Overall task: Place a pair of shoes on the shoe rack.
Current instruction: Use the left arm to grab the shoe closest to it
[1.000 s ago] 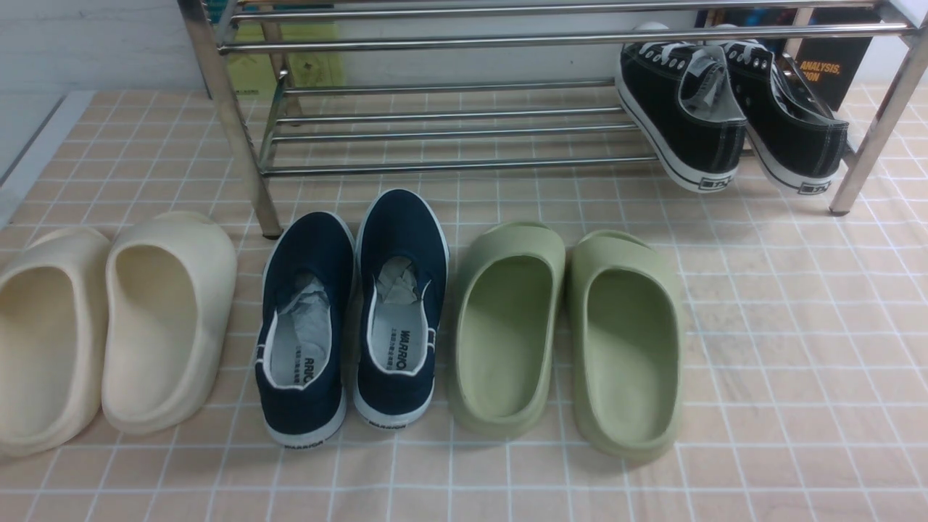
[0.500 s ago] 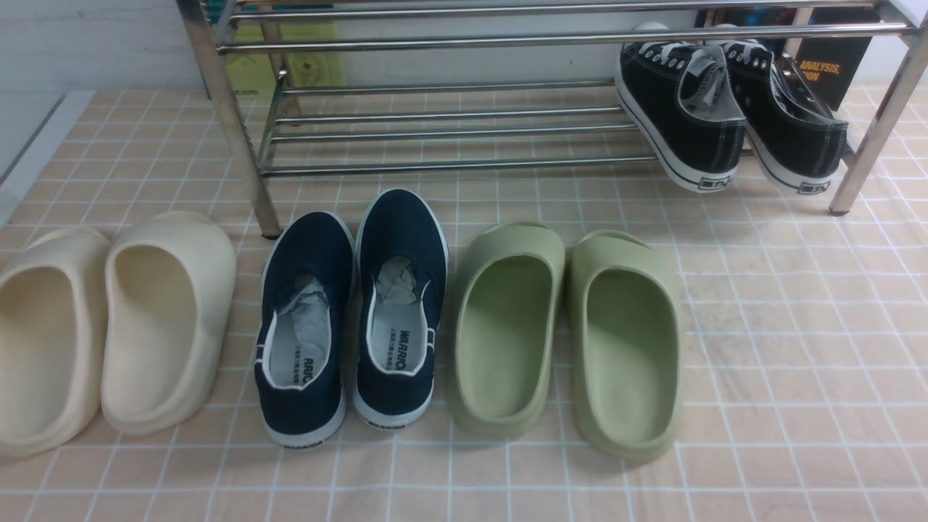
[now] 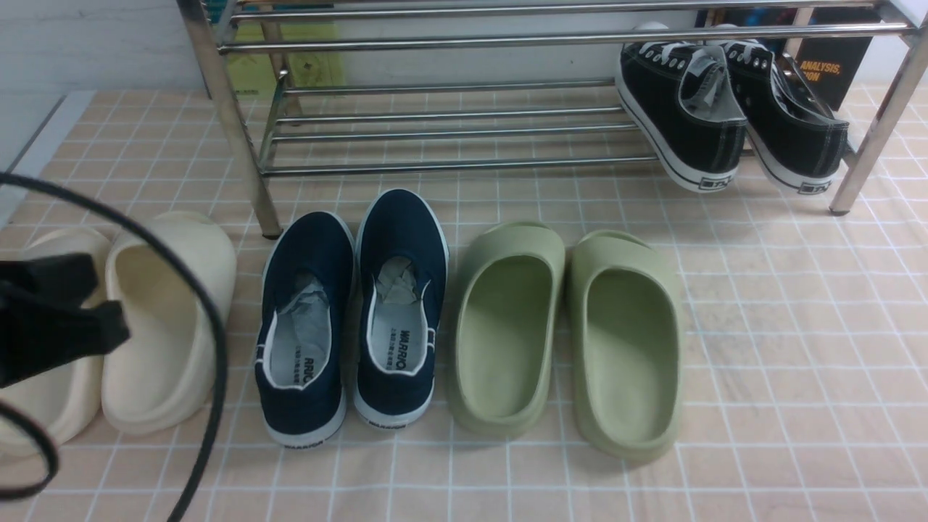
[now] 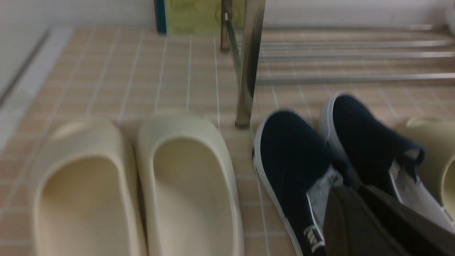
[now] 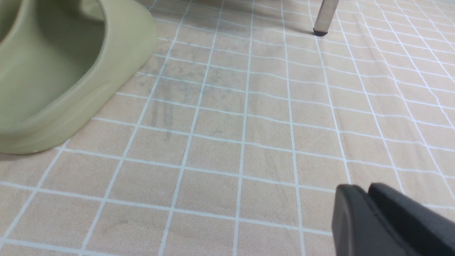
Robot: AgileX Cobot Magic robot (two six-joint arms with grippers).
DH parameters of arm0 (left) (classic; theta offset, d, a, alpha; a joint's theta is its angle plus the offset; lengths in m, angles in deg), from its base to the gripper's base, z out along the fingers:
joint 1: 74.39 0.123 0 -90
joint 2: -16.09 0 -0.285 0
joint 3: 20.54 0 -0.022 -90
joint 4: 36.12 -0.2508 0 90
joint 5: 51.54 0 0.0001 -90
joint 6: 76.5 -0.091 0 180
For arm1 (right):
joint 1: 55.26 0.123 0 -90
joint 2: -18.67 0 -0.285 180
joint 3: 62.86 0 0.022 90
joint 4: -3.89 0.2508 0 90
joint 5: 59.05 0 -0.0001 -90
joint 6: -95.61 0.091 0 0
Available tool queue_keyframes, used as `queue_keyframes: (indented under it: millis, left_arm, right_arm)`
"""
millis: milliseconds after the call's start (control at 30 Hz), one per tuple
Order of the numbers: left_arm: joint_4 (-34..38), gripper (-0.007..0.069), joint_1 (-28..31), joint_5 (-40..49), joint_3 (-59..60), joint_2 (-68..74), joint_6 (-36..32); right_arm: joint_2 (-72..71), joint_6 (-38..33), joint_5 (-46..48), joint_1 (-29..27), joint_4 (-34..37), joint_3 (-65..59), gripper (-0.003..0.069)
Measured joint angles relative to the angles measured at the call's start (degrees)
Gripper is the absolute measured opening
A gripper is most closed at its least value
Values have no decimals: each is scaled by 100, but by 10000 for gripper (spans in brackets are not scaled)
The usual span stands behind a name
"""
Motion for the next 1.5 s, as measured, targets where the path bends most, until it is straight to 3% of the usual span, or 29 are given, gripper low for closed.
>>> queue_keyframes:
  millis: [167,367,533,700,767,867,933,1067,1167,1267,1367,1500]
  left_arm:
    - [705,59,0,1165,-1057,2022,94]
    - [892,76,0,2384,-2207,3585,-259]
    - [910,108,0,2511,-2528,4225,-297]
    - [953,198,0,2506,-2561,4407,-326]
    - [945,274,-6,2506,-2565,4413,-339]
    - [648,349,-188,2422,-2583,4441,-339]
    - [356,360,-431,2244,-2590,4513,-339]
    - [-235,308,-814,1890,-2594,4734,-197]
    - [-1144,139,-1028,1758,-2600,4894,641]
    - [-1727,52,-1058,1838,-2600,4865,1389]
    - [-2399,46,-1078,1913,-2600,4699,1999]
    - [-2641,46,-1078,2138,-2676,4242,2246]
  right_arm:
    - [0,0,0,0,0,0,80]
    - [0,0,0,0,0,0,83]
    - [0,0,0,0,0,0,92]
    - [0,0,0,0,0,0,97]
    - [0,0,0,0,0,0,101]
    - [0,0,0,0,0,0,103]
    - [0,0,0,0,0,0,105]
    - [0,0,0,0,0,0,111]
    - [0,0,0,0,0,0,115]
    - [0,0,0,0,0,0,120]
    - [0,0,0,0,0,0,123]
    - [0,0,0,0,0,0,125]
